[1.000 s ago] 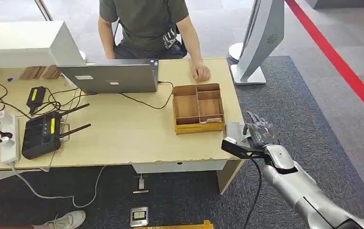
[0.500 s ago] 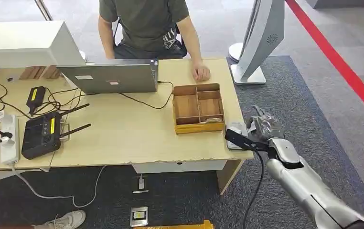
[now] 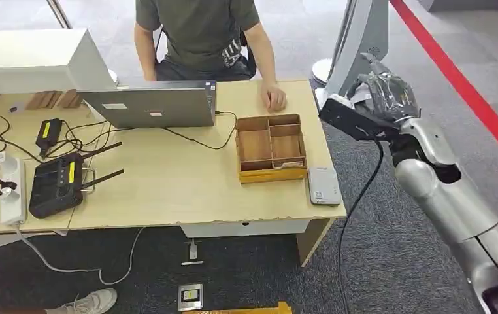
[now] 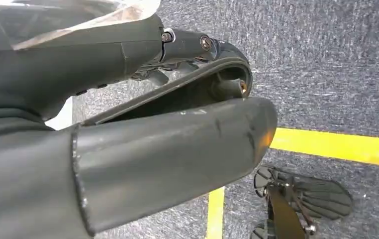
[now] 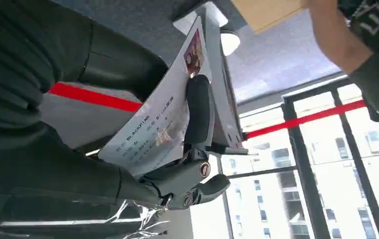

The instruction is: Pass the card to the sensor for recognition and then transmit it.

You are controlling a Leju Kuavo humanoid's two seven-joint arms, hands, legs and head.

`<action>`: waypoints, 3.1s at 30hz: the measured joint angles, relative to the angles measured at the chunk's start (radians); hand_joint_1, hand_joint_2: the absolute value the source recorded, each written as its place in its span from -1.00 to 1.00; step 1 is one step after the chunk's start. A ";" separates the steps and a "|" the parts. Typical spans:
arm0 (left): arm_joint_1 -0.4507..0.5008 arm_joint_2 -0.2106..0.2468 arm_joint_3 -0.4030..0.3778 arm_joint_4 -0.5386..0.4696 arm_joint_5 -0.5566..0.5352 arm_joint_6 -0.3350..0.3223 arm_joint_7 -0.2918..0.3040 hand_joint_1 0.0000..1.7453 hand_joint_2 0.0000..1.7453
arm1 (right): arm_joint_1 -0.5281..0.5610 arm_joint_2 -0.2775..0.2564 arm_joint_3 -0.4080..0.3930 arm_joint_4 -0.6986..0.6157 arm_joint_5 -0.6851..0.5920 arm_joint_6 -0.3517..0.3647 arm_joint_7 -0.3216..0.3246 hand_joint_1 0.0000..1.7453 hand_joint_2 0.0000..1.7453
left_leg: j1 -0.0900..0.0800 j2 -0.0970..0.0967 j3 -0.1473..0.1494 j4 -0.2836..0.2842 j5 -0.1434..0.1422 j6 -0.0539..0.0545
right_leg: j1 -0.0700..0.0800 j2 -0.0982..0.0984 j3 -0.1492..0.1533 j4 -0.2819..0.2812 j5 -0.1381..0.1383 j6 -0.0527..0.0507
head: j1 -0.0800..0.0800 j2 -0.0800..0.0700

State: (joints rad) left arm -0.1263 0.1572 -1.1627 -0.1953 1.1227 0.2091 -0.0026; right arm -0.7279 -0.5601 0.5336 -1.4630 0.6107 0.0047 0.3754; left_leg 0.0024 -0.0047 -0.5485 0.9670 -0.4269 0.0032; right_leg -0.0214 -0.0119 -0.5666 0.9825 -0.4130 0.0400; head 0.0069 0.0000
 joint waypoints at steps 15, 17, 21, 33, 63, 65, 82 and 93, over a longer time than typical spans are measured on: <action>-0.012 -0.009 -0.022 0.000 0.004 -0.013 -0.053 -1.00 -1.00 | -0.170 0.246 0.167 0.325 0.194 -0.031 -0.049 1.00 1.00 | 0.001 -0.001 -0.001 0.000 0.001 -0.001 | 0.002 0.000 -0.001 0.001 0.000 -0.001 | 0.000 0.000; -0.012 -0.010 -0.022 0.000 0.010 -0.013 -0.044 -1.00 -1.00 | -0.195 0.273 0.180 0.384 0.209 -0.033 -0.045 1.00 1.00 | 0.001 -0.001 -0.001 0.000 0.001 -0.001 | 0.002 0.000 -0.001 0.001 0.000 -0.001 | 0.000 0.000; -0.011 -0.010 -0.022 0.000 0.021 -0.011 -0.023 -1.00 -1.00 | -0.233 0.321 0.198 0.478 0.224 -0.044 -0.047 1.00 1.00 | 0.001 -0.001 -0.001 0.000 0.001 -0.001 | 0.002 0.000 -0.001 0.001 0.000 -0.001 | 0.000 0.000; -0.008 -0.015 -0.022 0.000 0.066 0.012 0.003 -1.00 -1.00 | -0.257 0.432 0.230 0.648 0.282 -0.101 -0.087 -1.00 -1.00 | 0.001 0.000 -0.001 0.000 0.001 -0.001 | 0.002 0.000 -0.001 0.000 0.000 -0.001 | 0.000 0.000; 0.004 -0.022 -0.022 0.000 0.087 0.027 0.022 -1.00 -1.00 | -0.092 0.262 0.119 0.393 0.122 0.002 -0.029 -1.00 -1.00 | 0.001 -0.001 0.000 0.001 0.001 -0.001 | 0.003 0.000 0.000 -0.002 0.000 -0.001 | 0.000 0.000; 0.005 -0.022 -0.022 0.000 0.088 0.026 0.019 -1.00 -1.00 | -0.044 0.232 0.096 0.344 0.073 0.002 -0.024 -1.00 -1.00 | 0.001 0.000 0.000 0.001 0.000 -0.001 | 0.002 0.000 0.000 -0.002 0.001 -0.001 | 0.000 0.000; 0.003 -0.021 -0.020 0.000 0.100 0.023 -0.012 -1.00 -1.00 | 0.224 0.163 0.073 0.189 -0.040 -0.169 -0.053 -1.00 1.00 | 0.001 0.000 0.000 0.000 0.000 -0.001 | 0.003 0.001 0.000 -0.002 0.000 -0.001 | 0.000 0.000; 0.002 -0.017 -0.020 0.000 0.074 0.006 -0.032 -1.00 -1.00 | 0.213 0.186 0.109 0.250 0.013 -0.176 -0.069 -1.00 1.00 | 0.001 0.000 -0.001 0.000 0.000 -0.001 | 0.003 0.001 0.000 -0.002 0.000 -0.001 | 0.000 0.000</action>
State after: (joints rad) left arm -0.1247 0.1404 -1.1830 -0.1953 1.1971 0.2155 -0.0343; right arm -0.5145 -0.3742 0.6428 -1.2127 0.6237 -0.1709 0.3063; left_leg 0.0034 -0.0047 -0.5491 0.9672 -0.4271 0.0024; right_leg -0.0188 -0.0113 -0.5669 0.9803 -0.4126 0.0391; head 0.0069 0.0000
